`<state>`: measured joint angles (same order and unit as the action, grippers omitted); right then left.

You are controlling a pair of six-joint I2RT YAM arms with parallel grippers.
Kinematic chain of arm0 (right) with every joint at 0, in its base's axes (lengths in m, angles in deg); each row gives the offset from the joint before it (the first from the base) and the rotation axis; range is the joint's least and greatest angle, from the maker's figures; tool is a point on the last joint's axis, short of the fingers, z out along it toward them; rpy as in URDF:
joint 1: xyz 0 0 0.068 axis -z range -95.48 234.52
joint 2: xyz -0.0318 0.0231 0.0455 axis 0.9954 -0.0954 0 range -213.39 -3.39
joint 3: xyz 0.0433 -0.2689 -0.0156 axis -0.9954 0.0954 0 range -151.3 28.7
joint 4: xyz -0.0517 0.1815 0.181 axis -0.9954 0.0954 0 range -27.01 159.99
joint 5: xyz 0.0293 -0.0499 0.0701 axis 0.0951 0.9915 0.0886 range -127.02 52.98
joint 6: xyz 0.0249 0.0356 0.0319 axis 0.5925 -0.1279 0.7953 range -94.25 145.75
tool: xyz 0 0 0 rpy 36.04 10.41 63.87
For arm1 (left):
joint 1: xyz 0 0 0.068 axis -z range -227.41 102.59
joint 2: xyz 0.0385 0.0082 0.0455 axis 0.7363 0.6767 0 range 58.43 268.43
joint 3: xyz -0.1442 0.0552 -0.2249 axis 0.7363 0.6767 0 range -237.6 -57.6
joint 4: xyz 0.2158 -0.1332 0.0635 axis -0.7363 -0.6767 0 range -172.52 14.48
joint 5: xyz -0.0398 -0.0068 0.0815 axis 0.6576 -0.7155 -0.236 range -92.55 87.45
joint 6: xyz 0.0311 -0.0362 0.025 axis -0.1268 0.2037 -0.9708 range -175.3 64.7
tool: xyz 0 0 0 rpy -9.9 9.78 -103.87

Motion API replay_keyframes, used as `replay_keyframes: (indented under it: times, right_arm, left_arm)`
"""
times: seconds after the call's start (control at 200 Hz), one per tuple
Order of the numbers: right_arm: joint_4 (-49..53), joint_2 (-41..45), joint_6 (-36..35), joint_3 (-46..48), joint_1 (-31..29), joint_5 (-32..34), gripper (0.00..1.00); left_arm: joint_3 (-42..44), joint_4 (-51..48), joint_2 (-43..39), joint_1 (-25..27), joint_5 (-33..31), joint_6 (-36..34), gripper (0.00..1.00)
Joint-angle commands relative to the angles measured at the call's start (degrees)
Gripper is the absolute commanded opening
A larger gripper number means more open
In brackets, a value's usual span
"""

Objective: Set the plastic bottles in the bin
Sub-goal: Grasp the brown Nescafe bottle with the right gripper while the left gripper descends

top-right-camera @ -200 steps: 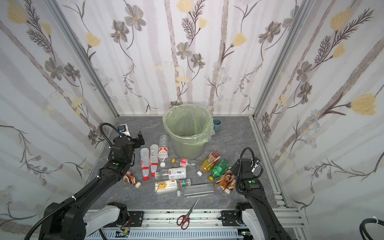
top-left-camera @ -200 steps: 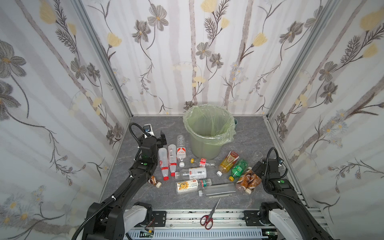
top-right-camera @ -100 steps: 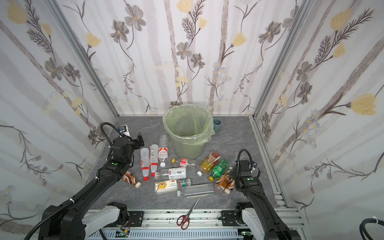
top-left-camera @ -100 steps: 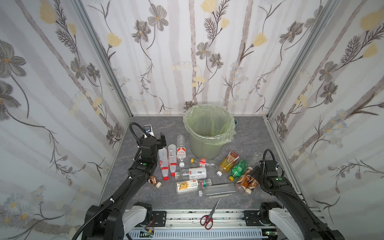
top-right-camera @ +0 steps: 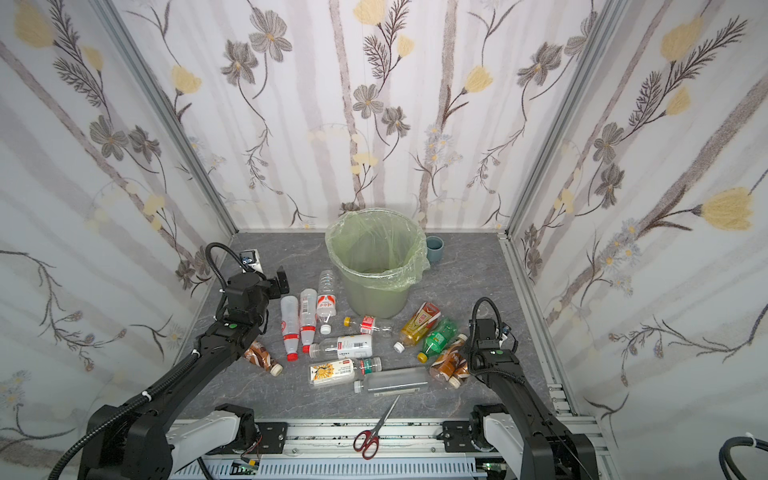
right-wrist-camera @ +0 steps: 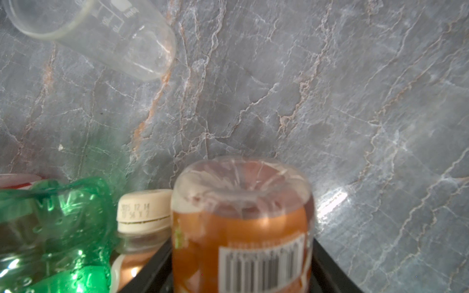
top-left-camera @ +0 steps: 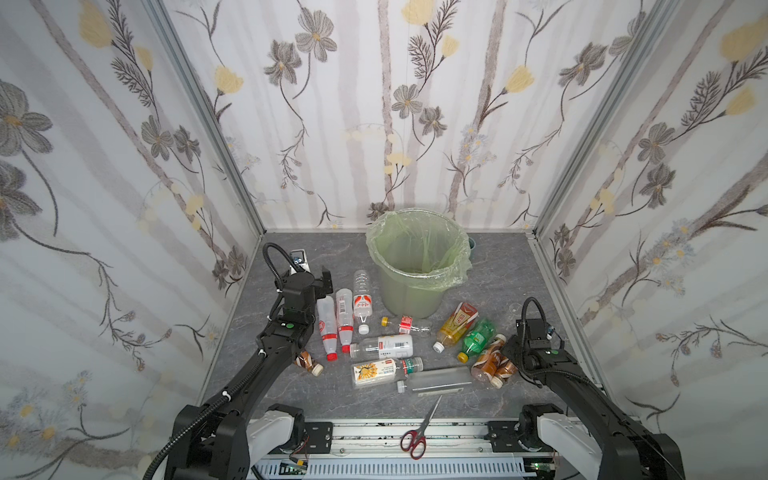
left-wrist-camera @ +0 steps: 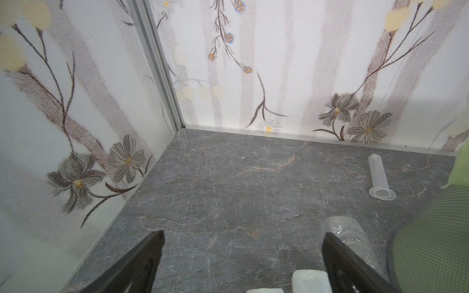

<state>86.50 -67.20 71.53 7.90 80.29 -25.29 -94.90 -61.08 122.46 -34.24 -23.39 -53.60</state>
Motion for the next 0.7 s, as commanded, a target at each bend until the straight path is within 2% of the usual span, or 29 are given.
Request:
replay_keyframes:
  times: [0.0,0.26,0.46,0.62,0.695]
  right_arm:
    - [-3.49,-0.51,-0.78,0.40,0.38,0.83,0.59]
    - [-3.72,-0.39,-1.21,0.24,0.36,1.78,0.53]
    - [2.60,5.54,-4.34,-5.65,-1.23,6.73,0.51]
    - [7.08,10.86,-6.67,-11.04,-2.19,7.66,0.51]
    - [7.26,13.19,-8.95,-13.98,-2.66,5.45,0.49]
  left_arm:
    - [-0.84,-0.42,0.22,-0.16,0.61,0.46,1.00]
    - [-1.37,-1.34,-0.65,-0.29,0.63,1.03,1.00]
    - [-1.71,-1.69,-0.07,-0.41,0.42,2.20,1.00]
    - [-1.99,-1.78,0.26,-0.77,1.01,3.31,1.00]
    - [-1.99,-1.78,0.09,-0.94,1.27,3.66,1.00]
